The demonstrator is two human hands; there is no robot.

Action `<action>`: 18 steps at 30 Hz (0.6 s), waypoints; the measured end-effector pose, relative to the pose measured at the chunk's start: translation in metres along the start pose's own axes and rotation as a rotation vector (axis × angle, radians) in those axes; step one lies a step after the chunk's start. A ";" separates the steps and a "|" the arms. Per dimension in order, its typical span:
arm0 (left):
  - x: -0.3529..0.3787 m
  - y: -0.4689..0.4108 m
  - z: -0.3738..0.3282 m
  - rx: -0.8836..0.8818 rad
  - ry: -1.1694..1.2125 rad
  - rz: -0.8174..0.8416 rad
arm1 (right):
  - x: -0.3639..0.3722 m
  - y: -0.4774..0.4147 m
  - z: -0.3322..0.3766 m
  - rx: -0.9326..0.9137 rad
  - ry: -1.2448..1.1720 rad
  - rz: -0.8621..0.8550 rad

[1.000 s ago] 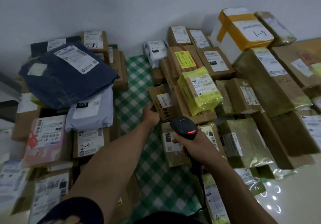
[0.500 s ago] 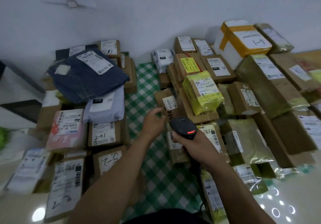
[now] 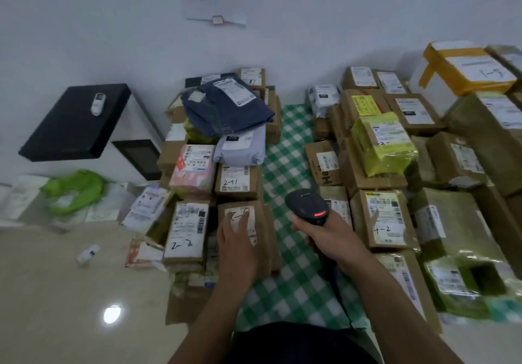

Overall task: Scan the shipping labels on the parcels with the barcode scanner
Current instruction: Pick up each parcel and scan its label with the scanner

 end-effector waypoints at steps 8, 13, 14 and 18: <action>0.004 0.013 0.013 -0.158 0.114 -0.044 | 0.018 0.013 -0.009 0.009 0.025 0.032; 0.006 0.014 0.023 -0.260 0.408 0.024 | 0.030 0.014 -0.027 0.071 -0.014 0.052; 0.006 0.014 0.026 -0.262 0.444 0.029 | 0.033 0.013 -0.030 0.081 -0.012 0.066; 0.008 0.016 0.034 -0.235 0.545 0.034 | 0.048 0.009 -0.035 0.106 0.061 0.137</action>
Point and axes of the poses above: each hand's wrist, its own y-axis away from the middle knuckle, its own x-axis out of the palm, z = x × y, the point moved 2 cm from there along -y, towards the middle knuckle, and after that the axes turned 5 degrees about -x, right-handed, at the moved point
